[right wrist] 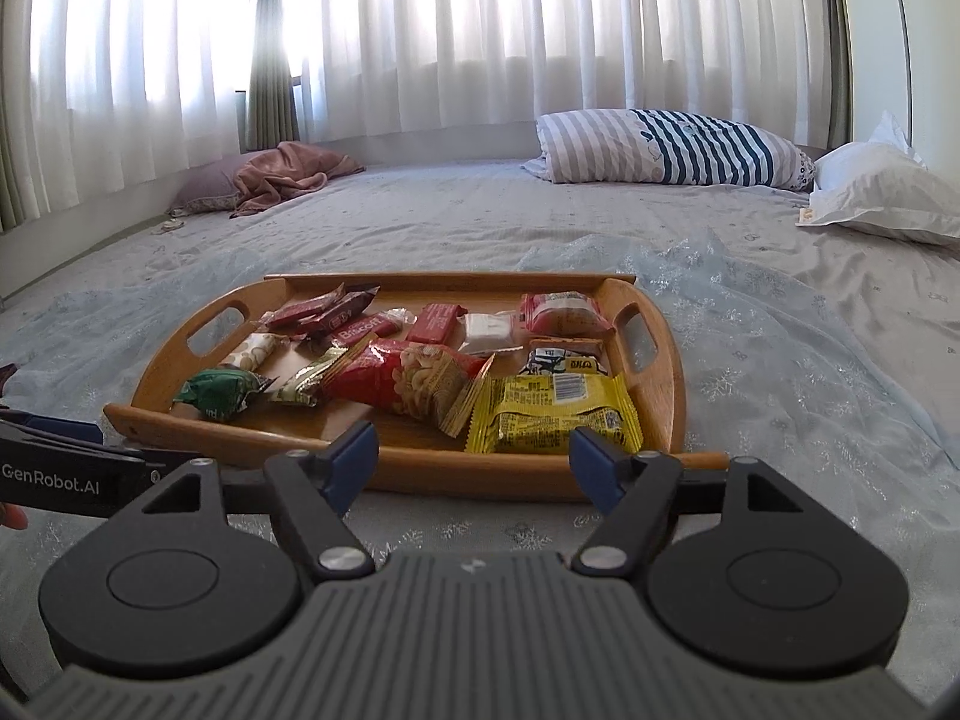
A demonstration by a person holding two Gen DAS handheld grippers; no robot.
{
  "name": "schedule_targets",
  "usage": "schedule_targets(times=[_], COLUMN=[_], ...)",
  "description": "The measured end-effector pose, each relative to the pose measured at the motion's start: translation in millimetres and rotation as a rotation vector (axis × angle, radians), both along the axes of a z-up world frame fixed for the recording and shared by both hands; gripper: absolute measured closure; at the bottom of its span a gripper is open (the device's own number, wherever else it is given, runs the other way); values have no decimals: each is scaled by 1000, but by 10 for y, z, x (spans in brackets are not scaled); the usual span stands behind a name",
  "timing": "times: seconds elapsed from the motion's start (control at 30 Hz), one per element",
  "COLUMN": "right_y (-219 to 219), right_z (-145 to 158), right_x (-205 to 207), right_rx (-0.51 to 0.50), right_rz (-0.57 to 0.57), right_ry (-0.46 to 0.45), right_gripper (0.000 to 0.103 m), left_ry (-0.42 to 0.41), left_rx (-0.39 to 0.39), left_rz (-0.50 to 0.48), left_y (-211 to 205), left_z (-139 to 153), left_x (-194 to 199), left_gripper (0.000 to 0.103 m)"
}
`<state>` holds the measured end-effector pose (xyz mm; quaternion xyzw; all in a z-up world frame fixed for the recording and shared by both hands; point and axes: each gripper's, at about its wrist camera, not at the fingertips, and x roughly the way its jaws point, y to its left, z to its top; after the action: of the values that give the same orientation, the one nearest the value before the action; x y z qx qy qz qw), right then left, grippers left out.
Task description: Organize snacks
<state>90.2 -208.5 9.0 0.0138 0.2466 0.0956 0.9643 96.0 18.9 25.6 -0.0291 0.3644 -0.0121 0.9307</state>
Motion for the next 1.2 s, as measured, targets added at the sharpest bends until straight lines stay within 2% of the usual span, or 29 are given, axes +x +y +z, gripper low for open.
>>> schedule_targets(times=[0.2,0.37,1.2], right_y=[7,32,207], right_z=[-171,-302,-439], right_x=[14,40,55], right_rx=[-11,-30,-112], right_rz=[-13,-17,-13], right_ry=[33,63,57], right_gripper=[20,20,6], left_ry=[13,-9,-47], left_rx=[12,23,52], left_rz=[7,2,17], left_y=[-24,-37,-67], left_z=[-143,-217,-380], left_x=[-4,-13,33], left_gripper=[5,5,0])
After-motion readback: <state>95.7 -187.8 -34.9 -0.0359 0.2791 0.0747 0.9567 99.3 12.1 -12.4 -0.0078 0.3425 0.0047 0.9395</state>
